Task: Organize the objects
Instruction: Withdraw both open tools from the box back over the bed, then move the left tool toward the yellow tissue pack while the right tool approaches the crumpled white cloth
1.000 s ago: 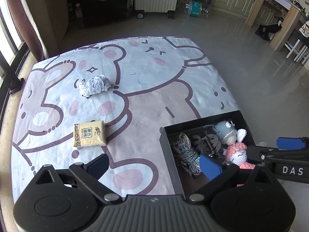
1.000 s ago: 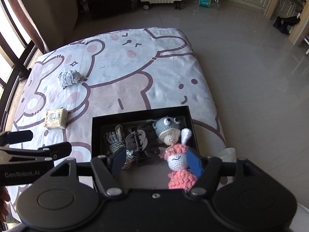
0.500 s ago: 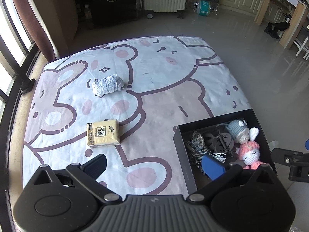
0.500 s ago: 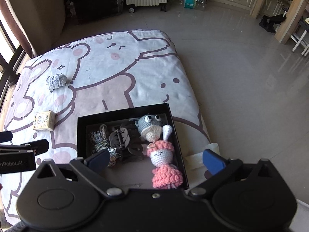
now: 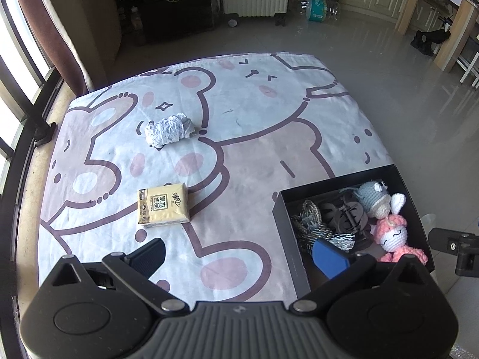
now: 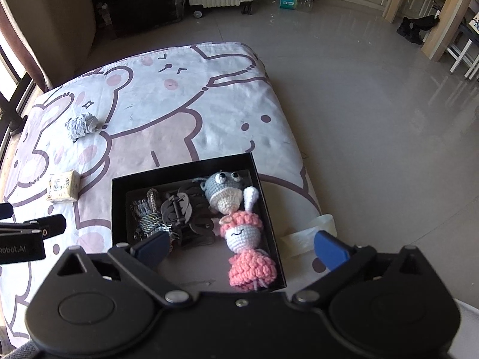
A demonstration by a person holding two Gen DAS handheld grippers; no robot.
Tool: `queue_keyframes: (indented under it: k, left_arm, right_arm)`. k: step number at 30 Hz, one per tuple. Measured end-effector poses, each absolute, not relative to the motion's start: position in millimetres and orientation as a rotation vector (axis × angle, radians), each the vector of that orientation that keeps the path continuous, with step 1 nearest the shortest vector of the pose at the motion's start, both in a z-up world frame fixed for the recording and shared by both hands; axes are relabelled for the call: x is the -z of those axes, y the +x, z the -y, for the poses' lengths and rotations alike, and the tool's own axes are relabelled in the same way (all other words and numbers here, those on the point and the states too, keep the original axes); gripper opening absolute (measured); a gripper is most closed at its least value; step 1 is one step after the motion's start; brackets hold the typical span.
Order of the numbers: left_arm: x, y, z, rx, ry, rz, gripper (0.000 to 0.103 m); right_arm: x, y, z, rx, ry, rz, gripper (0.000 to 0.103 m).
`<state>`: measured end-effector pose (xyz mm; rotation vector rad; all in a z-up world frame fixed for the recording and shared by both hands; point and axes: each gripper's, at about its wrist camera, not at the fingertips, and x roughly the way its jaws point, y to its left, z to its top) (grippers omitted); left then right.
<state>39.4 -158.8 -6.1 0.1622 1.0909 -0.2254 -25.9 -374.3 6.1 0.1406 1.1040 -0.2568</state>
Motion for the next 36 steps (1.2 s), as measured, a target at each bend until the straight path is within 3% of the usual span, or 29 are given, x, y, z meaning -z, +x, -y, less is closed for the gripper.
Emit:
queue_keyframes:
  k: [36]
  left_arm:
    - [30.5,68.3,21.5,0.005,0.026,-1.100,0.103]
  right_arm:
    - [25.9,34.6,277.5,0.101,0.104,-1.092,0.103]
